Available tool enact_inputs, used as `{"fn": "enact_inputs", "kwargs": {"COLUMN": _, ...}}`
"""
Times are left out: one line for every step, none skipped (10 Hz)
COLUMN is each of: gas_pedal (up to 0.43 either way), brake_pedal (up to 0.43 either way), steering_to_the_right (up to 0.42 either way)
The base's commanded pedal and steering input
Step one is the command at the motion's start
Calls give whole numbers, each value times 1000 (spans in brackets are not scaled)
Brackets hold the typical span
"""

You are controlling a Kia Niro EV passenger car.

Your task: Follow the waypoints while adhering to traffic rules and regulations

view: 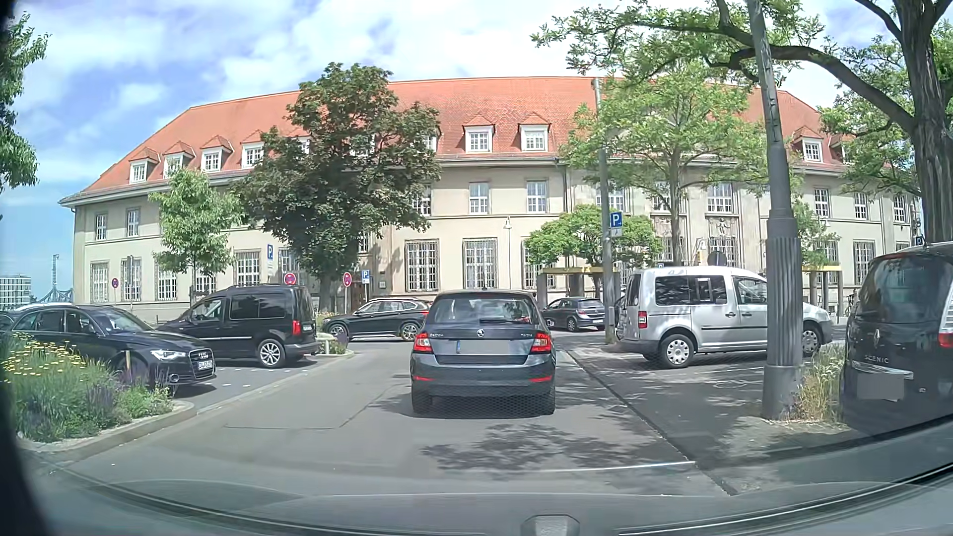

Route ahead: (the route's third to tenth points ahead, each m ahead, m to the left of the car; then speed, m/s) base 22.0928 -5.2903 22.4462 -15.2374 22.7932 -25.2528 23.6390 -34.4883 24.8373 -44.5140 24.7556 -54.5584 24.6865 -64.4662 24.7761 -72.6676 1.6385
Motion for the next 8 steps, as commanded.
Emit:
{"fn": "enact_inputs", "kwargs": {"gas_pedal": 0, "brake_pedal": 238, "steering_to_the_right": -22}}
{"fn": "enact_inputs", "kwargs": {"gas_pedal": 0, "brake_pedal": 238, "steering_to_the_right": -22}}
{"fn": "enact_inputs", "kwargs": {"gas_pedal": 0, "brake_pedal": 244, "steering_to_the_right": -22}}
{"fn": "enact_inputs", "kwargs": {"gas_pedal": 0, "brake_pedal": 250, "steering_to_the_right": -22}}
{"fn": "enact_inputs", "kwargs": {"gas_pedal": 0, "brake_pedal": 250, "steering_to_the_right": -22}}
{"fn": "enact_inputs", "kwargs": {"gas_pedal": 0, "brake_pedal": 250, "steering_to_the_right": -22}}
{"fn": "enact_inputs", "kwargs": {"gas_pedal": 0, "brake_pedal": 250, "steering_to_the_right": -22}}
{"fn": "enact_inputs", "kwargs": {"gas_pedal": 0, "brake_pedal": 250, "steering_to_the_right": -21}}
